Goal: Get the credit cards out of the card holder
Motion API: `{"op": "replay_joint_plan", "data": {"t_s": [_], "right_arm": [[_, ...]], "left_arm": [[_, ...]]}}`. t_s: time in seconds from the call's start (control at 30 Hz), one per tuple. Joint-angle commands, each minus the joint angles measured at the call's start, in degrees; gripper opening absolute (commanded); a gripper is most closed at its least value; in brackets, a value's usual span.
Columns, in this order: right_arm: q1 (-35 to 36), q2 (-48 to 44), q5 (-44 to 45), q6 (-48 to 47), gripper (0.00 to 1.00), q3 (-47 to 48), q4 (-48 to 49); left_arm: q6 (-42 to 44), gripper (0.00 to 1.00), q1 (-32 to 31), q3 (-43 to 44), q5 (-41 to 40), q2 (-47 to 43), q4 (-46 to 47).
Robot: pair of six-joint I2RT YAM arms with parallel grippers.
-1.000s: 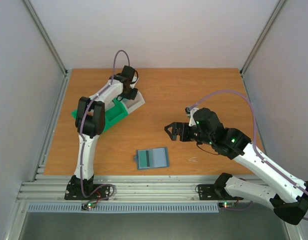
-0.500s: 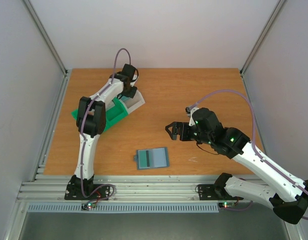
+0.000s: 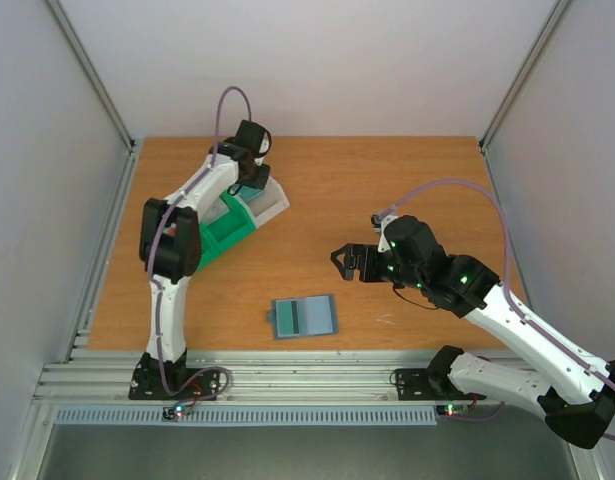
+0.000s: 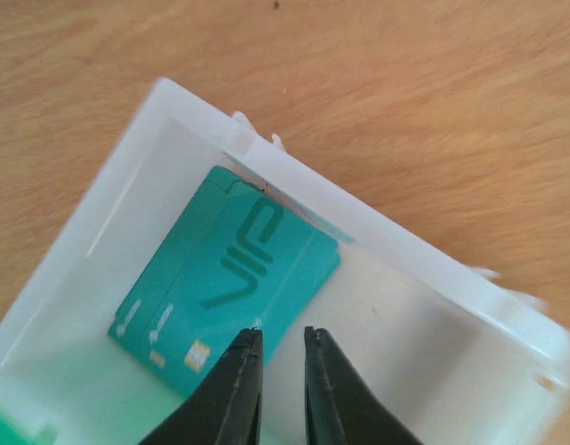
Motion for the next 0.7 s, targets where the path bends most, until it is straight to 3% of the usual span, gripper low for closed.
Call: {"op": "replay_joint_plan", "data": {"t_s": [0.0,0.07,0.23,0.3,0.4,0.57,0.67], "right_arm": [[-0.3,-0.6,0.2,0.9,0.98,-0.3,-1.3],[-0.3,-0.5,0.6,1.5,0.98,-1.0,-1.5],[-0.3,3.5,-0.9,3.0,0.98,-0.6,-3.3],[-0.3,5.4,-3.8,2.4,0.97,-1.1,-2.0],[-0.2,8.5,-8.8,2.6,0.87,-2.8,1.5],[0.8,13.5,-14.3,5.2,0.57,-6.6,8.9],[2.2,16.3,-14.9,6.0,0.44,-7.8,12.5]], "left_arm": [[-6.3,0.25,-0.1,-6.0,5.4,-12.9,4.7],[-9.3,0.42,-0.1,-9.7,6.9,-17.7,6.4],[-13.5,0.63,-0.1,-14.6,11.4,-28.0,3.2],[-15.0,0.64,-0.1,-17.2,14.6,-31.9,1.6],[-17.7,0.62,-0.1,-23.7,20.5,-38.7,0.8],[-25.0,0.56,-0.3,-41.0,30.7,-49.7,6.1],[-27.8,0.53,-0.5,-47.8,31.8,-54.2,6.3]]}}
